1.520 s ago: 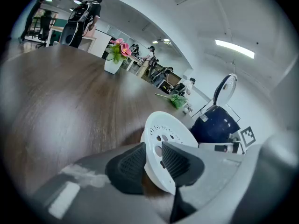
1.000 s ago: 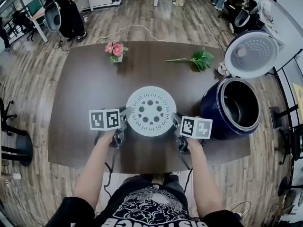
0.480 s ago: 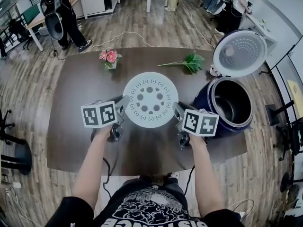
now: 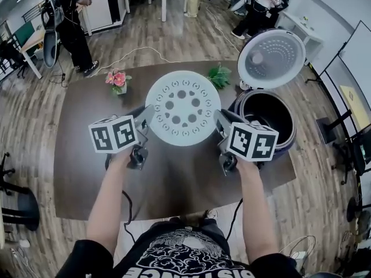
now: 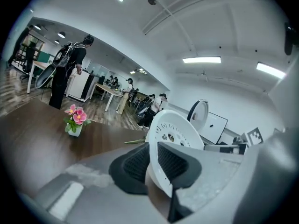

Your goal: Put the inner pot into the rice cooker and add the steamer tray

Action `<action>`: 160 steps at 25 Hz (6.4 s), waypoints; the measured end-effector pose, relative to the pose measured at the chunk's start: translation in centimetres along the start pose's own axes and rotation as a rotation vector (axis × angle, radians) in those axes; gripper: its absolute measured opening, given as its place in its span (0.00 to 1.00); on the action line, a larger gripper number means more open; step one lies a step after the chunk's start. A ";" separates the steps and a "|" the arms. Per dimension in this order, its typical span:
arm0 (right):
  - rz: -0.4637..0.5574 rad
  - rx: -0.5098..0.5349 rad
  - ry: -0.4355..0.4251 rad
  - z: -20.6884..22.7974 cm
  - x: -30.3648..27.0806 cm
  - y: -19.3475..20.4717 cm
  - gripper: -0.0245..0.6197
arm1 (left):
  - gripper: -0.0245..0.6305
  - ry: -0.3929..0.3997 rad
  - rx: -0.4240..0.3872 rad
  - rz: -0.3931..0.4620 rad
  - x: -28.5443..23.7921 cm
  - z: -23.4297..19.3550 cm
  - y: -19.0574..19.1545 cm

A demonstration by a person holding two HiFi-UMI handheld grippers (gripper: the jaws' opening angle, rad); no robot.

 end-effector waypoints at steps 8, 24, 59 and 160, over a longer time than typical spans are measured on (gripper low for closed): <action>-0.379 -0.244 -0.004 1.6 -6.6 20.1 0.12 | 0.13 -0.160 0.250 -0.312 0.5 -10.9 18.4; -0.262 -0.252 0.185 -2.6 -4.8 16.3 0.11 | 0.13 0.033 0.219 -0.329 1.2 -11.7 15.0; -0.367 -0.417 0.362 0.4 -5.3 17.5 0.11 | 0.13 0.051 0.255 -0.585 -3.1 -11.6 17.3; -0.344 0.105 -0.328 -24.3 -23.0 19.7 0.04 | 0.04 -0.544 -0.101 -0.238 19.8 -30.6 9.2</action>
Point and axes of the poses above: the fingertips, and each gripper's own axes: x backward along the fingers, z to its right, y out of its underside, the point moved 1 cm from there along x, backward along the fingers, and after that the axes turned 9 degrees about -y, right-handed, at the moved point
